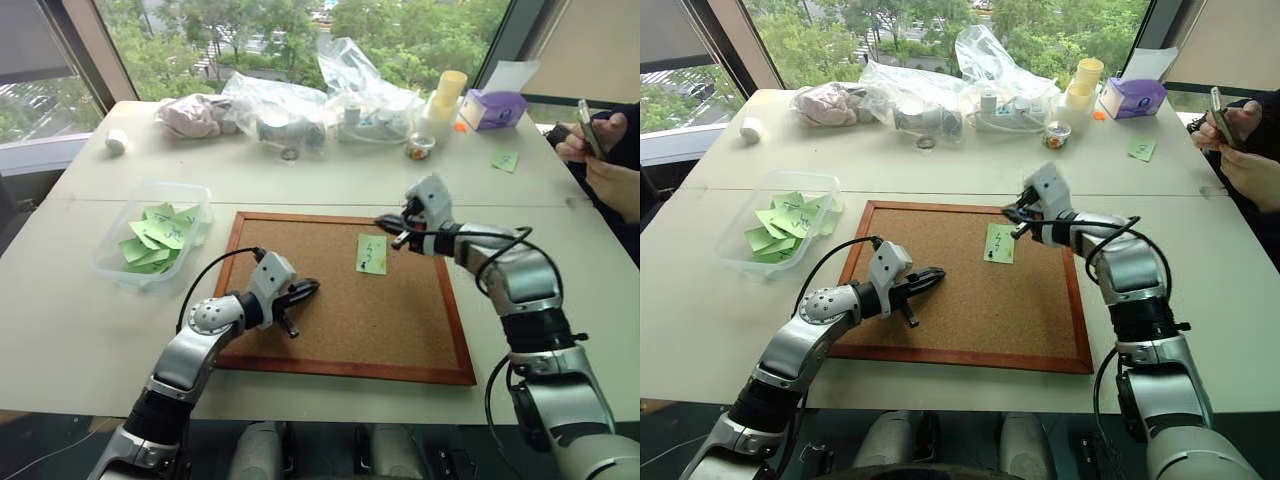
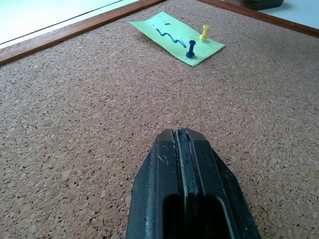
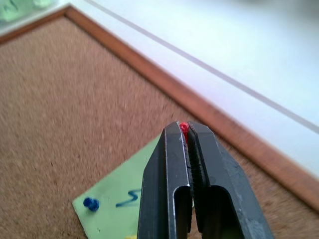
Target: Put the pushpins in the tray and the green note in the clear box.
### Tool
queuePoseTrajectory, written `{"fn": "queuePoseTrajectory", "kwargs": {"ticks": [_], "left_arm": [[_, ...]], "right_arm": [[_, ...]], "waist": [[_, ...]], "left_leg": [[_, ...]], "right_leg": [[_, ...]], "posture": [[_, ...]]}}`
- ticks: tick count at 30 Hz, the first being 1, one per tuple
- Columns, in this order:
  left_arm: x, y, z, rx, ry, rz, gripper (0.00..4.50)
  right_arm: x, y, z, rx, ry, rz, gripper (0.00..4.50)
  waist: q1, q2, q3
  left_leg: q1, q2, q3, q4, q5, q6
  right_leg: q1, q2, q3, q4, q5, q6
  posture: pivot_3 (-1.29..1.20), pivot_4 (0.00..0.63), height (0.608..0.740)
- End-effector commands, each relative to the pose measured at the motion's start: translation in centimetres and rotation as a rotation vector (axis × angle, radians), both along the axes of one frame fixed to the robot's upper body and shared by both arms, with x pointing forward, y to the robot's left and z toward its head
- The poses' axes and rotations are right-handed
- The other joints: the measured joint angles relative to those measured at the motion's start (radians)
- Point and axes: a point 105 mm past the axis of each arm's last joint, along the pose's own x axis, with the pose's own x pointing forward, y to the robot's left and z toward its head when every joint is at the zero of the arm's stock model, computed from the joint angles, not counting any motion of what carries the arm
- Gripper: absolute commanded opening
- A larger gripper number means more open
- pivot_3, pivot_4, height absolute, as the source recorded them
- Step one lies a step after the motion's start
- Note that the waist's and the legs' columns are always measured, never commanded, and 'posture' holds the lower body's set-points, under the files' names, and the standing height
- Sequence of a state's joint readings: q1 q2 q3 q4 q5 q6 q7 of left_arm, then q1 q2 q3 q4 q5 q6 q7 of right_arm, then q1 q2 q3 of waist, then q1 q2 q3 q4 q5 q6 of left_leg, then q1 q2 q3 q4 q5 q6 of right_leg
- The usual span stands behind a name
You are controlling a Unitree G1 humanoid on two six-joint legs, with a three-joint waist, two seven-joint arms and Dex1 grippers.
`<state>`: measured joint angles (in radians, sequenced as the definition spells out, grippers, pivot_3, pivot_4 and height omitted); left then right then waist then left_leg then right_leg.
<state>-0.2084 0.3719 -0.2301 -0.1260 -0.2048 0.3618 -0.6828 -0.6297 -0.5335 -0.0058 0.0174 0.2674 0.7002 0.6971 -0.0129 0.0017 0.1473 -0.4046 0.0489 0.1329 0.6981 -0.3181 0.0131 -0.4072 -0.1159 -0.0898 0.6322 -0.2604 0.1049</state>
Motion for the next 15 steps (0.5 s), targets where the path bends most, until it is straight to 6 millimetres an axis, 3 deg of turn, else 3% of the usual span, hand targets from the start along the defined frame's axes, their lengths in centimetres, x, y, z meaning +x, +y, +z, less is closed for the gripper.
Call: {"fn": "queuePoseTrajectory", "kwargs": {"ticks": [1, 3, 7, 10, 15], "left_arm": [[-0.9, 0.5, -3.2, 0.050, 0.121, 0.020, 0.00], [-1.0, 0.5, -3.3, 0.051, 0.120, 0.018, 0.00], [-1.0, 0.3, -3.3, 0.050, 0.122, 0.012, 0.00], [-1.1, 0.0, -3.5, 0.049, 0.122, 0.003, 0.00], [-1.2, -0.2, -3.6, 0.052, 0.122, -0.012, 0.00]], "right_arm": [[-0.9, -2.6, 3.3, 0.034, -0.083, -0.088, 0.08], [-1.3, -3.7, 3.5, 0.031, -0.082, -0.126, 0.08], [-2.3, -8.5, 2.8, 0.008, -0.053, -0.291, 0.08], [-3.0, -12.0, 0.9, -0.019, 0.005, -0.412, 0.08], [-3.7, -15.0, -2.1, -0.049, 0.080, -0.516, 0.08]], "waist": [[0.000, 0.000, 0.000], [0.000, 0.000, -0.001], [0.002, 0.001, -0.001], [0.001, 0.001, -0.001], [0.001, 0.004, -0.003]], "left_leg": [[0.000, 0.000, 0.000, 0.000, 0.000, 0.000], [0.000, 0.000, 0.000, 0.000, 0.000, 0.000], [0.000, 0.000, 0.000, 0.000, 0.000, 0.000], [0.000, -0.001, 0.000, 0.000, -0.001, 0.001], [0.002, -0.001, 0.000, 0.000, -0.001, 0.001]], "right_leg": [[0.000, 0.000, 0.000, 0.000, 0.000, 0.000], [0.000, 0.000, 0.000, 0.000, 0.000, 0.000], [0.000, 0.000, 0.000, 0.000, 0.000, 0.000], [0.000, -0.001, 0.000, -0.001, 0.000, 0.000], [0.003, -0.001, 0.000, -0.001, 0.000, 0.000]], "posture": [[0.00, 0.150, 0.740], [0.00, 0.150, 0.740], [0.00, 0.150, 0.740], [0.00, 0.150, 0.740], [0.00, 0.150, 0.740]]}}
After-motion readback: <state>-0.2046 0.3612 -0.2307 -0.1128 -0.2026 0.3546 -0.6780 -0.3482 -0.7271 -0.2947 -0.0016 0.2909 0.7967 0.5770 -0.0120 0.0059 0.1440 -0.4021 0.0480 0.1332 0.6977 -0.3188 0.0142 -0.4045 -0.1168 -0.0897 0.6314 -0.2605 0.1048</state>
